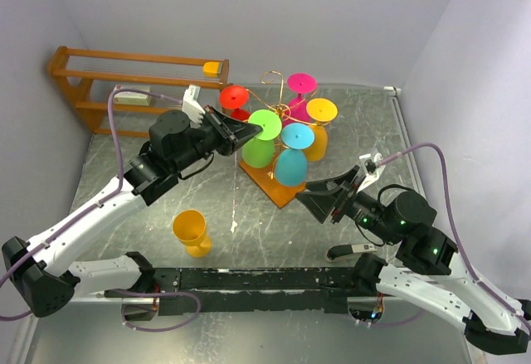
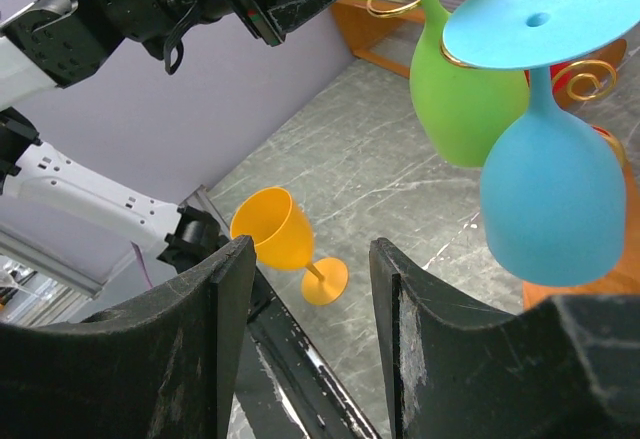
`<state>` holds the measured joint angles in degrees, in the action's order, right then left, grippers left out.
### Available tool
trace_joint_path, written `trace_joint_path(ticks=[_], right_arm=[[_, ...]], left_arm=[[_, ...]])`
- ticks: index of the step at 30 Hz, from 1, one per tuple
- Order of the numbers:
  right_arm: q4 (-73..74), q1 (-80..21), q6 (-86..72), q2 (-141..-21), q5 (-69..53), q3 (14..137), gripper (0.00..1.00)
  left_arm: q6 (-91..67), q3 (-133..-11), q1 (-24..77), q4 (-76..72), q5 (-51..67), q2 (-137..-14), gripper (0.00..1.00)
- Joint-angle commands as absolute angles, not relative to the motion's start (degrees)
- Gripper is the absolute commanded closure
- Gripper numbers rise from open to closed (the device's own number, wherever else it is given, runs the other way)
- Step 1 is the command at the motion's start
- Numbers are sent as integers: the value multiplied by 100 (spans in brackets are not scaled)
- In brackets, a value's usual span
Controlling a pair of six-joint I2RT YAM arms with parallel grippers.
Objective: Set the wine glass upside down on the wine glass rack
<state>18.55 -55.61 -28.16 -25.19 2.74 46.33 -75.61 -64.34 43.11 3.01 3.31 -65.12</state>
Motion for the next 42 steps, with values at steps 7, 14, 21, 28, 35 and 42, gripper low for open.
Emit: trace_joint_path(ticks=[7,14,21,28,35,42], right_arm=[[1834,-5579,-2887,-2519,403,4627,50],[1814,-5581,-2874,-2548,442,4625,50],[1804,-5581,-2870,-2558,472,4625,50],[1768,-5581,-2874,-2594,470,4632,50],[1712,-5581,-2911,-2582,459,4581,50],[1731,-5585,-2918,-2589,457,4614,50]], left_arm=[[-7527,-6602,3945,-156,575,-6562,93],[-7556,-6592,3790,-193,672,-6661,93],[-7477,-6487,3748,-87,440,-6469,93],[-7459,-6417,3727,118,440,-6242,93],[-7650,-6217,3675,192,553,-6087,93],[-7706,-6139,3648,321,519,-5993,93]])
